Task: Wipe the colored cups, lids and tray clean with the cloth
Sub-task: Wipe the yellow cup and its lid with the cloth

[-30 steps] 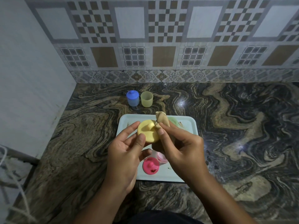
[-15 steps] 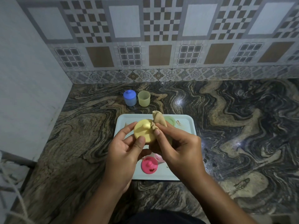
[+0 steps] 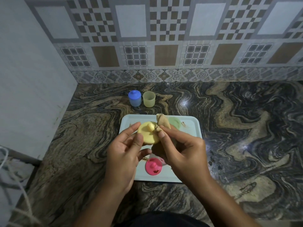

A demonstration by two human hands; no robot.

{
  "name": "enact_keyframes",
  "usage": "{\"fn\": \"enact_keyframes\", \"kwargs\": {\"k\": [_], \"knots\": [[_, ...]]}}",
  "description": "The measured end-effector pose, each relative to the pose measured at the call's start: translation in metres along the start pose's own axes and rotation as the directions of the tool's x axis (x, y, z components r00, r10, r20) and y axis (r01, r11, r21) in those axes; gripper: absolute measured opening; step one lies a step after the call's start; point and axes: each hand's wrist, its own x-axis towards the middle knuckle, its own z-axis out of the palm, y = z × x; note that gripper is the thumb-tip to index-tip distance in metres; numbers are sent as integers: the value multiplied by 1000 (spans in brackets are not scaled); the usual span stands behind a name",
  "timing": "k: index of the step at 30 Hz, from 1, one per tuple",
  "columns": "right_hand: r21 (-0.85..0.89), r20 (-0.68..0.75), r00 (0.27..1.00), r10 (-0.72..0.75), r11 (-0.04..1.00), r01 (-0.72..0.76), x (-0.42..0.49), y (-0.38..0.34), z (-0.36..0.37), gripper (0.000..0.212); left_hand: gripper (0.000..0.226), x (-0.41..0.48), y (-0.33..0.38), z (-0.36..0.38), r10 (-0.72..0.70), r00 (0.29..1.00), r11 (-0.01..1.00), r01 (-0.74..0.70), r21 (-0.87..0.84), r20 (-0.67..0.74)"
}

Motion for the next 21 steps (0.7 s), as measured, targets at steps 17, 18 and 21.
{"fn": "enact_keyframes", "kwargs": {"k": [17,18,21], "knots": [[-41,18,999,-41,998,41,0,6,3,19,54,2,0,2,-52,998,999,52,-14,18],[-78,11,997,-82,993,83,-1,5,4,19,51,2,2,1,-65,997,998,66,-19,28],[-129,-55,989,-139,983,131,7,6,2,20,43,-1,6,-3,-102,987,995,103,-3,122]]}}
